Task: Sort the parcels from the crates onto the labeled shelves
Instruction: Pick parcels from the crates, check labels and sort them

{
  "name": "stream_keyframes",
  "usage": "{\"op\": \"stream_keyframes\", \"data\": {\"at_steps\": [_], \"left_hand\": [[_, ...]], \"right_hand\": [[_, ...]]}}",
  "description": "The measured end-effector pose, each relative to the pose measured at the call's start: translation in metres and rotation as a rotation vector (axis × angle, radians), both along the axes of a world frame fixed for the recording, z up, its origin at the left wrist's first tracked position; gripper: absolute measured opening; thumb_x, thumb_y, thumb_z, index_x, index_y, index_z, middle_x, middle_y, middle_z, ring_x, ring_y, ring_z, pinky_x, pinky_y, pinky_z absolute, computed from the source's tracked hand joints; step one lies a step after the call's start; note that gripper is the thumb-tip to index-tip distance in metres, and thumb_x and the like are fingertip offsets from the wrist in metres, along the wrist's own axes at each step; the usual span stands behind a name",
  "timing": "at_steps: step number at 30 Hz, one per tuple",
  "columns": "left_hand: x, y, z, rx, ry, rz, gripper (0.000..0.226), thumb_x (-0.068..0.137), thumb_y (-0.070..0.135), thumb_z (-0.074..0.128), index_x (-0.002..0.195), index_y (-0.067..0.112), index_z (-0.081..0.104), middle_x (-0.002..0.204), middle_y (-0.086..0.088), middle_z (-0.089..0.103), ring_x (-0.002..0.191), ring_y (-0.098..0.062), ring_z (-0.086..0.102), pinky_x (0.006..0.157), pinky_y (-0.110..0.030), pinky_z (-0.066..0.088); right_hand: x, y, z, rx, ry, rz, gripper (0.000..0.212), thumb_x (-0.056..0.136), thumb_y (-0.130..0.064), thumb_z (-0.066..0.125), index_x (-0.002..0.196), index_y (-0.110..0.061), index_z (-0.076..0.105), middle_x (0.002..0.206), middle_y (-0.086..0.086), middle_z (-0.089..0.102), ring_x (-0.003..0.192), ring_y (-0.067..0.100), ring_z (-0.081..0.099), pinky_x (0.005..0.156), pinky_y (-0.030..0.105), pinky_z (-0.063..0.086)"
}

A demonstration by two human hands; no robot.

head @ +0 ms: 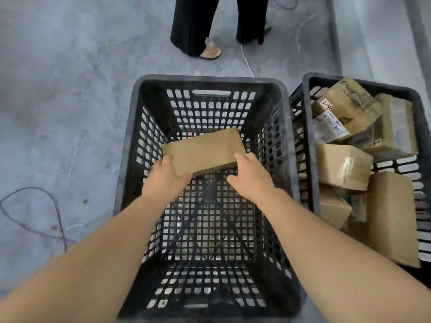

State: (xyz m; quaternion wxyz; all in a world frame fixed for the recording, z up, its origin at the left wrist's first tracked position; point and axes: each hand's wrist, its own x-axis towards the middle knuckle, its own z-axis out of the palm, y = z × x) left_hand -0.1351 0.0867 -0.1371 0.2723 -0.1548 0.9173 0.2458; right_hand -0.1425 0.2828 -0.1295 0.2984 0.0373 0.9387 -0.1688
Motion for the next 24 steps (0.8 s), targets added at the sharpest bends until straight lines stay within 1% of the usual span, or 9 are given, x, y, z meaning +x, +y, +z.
{"op": "stream_keyframes", "data": {"at_steps": [3,6,8,11,14,18,20,21,24], "left_hand": [[-0.016,0.002,-0.035,0.001,-0.012,0.042,0.078,0.089,0.038,0.059,0.151,0.017,0.016,0.142,-0.014,0.036,0.127,-0.032,0.04,0.098,-0.043,0.039],[-0.031,0.0,-0.065,-0.02,-0.057,0.149,0.08,0.088,0.038,0.059,0.151,0.021,0.014,0.146,-0.011,0.032,0.128,-0.033,0.039,0.097,-0.046,0.04],[-0.038,-0.002,-0.084,-0.013,-0.072,0.221,0.081,0.086,0.036,0.061,0.151,0.021,0.014,0.143,-0.01,0.037,0.124,-0.033,0.044,0.094,-0.045,0.042],[-0.039,-0.004,-0.107,0.1,-0.09,0.31,0.081,0.085,0.031,0.062,0.149,0.017,0.014,0.137,-0.012,0.044,0.121,-0.033,0.047,0.097,-0.042,0.042],[-0.038,-0.007,-0.119,0.241,-0.123,0.451,0.075,0.085,0.027,0.063,0.147,0.018,0.021,0.136,-0.008,0.048,0.12,-0.03,0.05,0.098,-0.036,0.041],[-0.035,-0.003,-0.103,0.266,-0.146,0.587,0.068,0.084,0.031,0.063,0.141,0.014,0.03,0.133,-0.011,0.047,0.11,-0.029,0.052,0.09,-0.042,0.047],[-0.03,0.0,-0.081,0.244,-0.152,0.601,0.066,0.086,0.029,0.063,0.141,0.013,0.03,0.134,-0.011,0.043,0.103,-0.026,0.05,0.078,-0.038,0.045],[-0.027,0.001,-0.067,0.251,-0.151,0.604,0.067,0.087,0.027,0.063,0.142,0.013,0.029,0.135,-0.011,0.039,0.104,-0.026,0.049,0.077,-0.036,0.042],[-0.016,0.001,-0.024,0.293,-0.118,0.567,0.071,0.088,0.03,0.06,0.146,0.014,0.022,0.14,-0.013,0.03,0.117,-0.032,0.045,0.089,-0.039,0.041]], "right_hand": [[-0.023,-0.002,-0.033,0.032,-0.013,-0.06,0.056,0.09,-0.03,0.061,0.137,-0.012,0.037,0.134,0.01,0.04,0.122,0.029,0.043,0.094,0.043,0.045],[-0.042,-0.001,-0.063,0.046,-0.03,-0.133,0.074,0.088,-0.03,0.064,0.147,-0.01,0.025,0.142,0.013,0.034,0.129,0.031,0.037,0.102,0.043,0.039],[-0.052,0.0,-0.082,0.053,-0.044,-0.191,0.084,0.087,-0.028,0.066,0.151,-0.01,0.015,0.149,0.013,0.028,0.134,0.032,0.031,0.107,0.045,0.034],[-0.06,0.0,-0.103,0.02,-0.107,-0.282,0.097,0.087,-0.026,0.067,0.154,-0.013,-0.001,0.157,0.012,0.017,0.141,0.033,0.023,0.113,0.047,0.027],[-0.06,0.0,-0.113,-0.024,-0.135,-0.357,0.099,0.088,-0.025,0.066,0.154,-0.017,-0.008,0.156,0.012,0.019,0.139,0.033,0.029,0.114,0.049,0.03],[-0.051,0.001,-0.098,-0.029,-0.125,-0.443,0.092,0.088,-0.022,0.061,0.155,-0.018,-0.002,0.154,0.013,0.021,0.135,0.034,0.035,0.109,0.048,0.037],[-0.044,0.002,-0.078,-0.041,-0.104,-0.459,0.092,0.087,-0.023,0.062,0.155,-0.018,0.0,0.153,0.014,0.021,0.134,0.034,0.036,0.109,0.046,0.037],[-0.04,0.002,-0.065,-0.056,-0.092,-0.464,0.091,0.088,-0.024,0.062,0.155,-0.017,0.0,0.153,0.014,0.02,0.134,0.034,0.037,0.107,0.044,0.037],[-0.031,0.0,-0.02,-0.087,-0.05,-0.466,0.092,0.088,-0.027,0.062,0.155,-0.018,-0.001,0.151,0.014,0.021,0.13,0.033,0.04,0.103,0.041,0.038]]}}
